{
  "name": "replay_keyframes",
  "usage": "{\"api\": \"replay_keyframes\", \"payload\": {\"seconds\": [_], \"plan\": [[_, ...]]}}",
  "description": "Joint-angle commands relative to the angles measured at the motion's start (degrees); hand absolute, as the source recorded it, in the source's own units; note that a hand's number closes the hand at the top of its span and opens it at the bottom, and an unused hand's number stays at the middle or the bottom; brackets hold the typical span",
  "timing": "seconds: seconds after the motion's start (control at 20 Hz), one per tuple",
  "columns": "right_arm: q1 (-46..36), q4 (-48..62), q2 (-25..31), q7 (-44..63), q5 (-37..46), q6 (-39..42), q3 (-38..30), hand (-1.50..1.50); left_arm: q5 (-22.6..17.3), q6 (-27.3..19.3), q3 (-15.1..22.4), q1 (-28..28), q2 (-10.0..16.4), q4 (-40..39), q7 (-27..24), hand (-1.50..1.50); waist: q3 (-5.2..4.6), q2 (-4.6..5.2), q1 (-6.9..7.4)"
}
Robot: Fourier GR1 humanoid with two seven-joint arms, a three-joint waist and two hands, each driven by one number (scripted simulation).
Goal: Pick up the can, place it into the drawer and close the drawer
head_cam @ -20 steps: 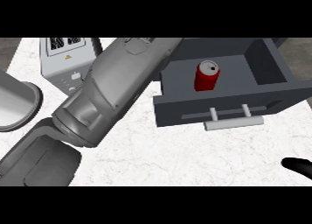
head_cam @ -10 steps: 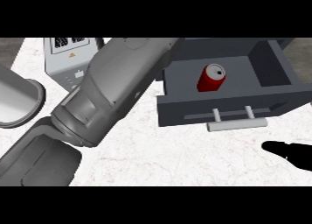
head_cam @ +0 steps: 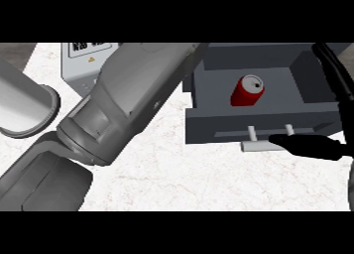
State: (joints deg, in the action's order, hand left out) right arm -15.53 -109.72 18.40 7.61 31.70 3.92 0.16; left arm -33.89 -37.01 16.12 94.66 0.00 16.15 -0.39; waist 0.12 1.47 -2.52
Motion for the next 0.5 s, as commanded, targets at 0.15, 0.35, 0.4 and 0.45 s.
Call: {"api": "replay_keyframes", "payload": {"seconds": [0.15,0.35,0.4,0.45], "plan": [[-7.2,14.4,-1.6,-1.6,13.9,-4.6,7.9,-1.50,0.5,-0.2,0.7,1.5,0.0,-1.2,0.8,-1.50,-0.01,-0.23,0.96],[-9.9,25.2,-3.0,-4.2,19.7,-9.8,8.9,-1.50,0.7,3.8,-1.0,-2.4,1.2,-1.0,-1.8,-1.50,-0.07,-0.41,2.52],[-10.2,28.0,-3.9,-6.0,20.4,-11.7,9.3,-1.50,0.5,5.1,-1.4,-2.8,2.2,0.3,-1.8,-1.50,-0.07,-0.63,2.96],[-10.5,32.6,-2.5,-9.6,20.5,-13.6,8.0,-1.50,0.1,3.6,-1.9,-0.1,2.6,0.9,1.0,-1.50,-0.03,-0.69,3.54]]}}
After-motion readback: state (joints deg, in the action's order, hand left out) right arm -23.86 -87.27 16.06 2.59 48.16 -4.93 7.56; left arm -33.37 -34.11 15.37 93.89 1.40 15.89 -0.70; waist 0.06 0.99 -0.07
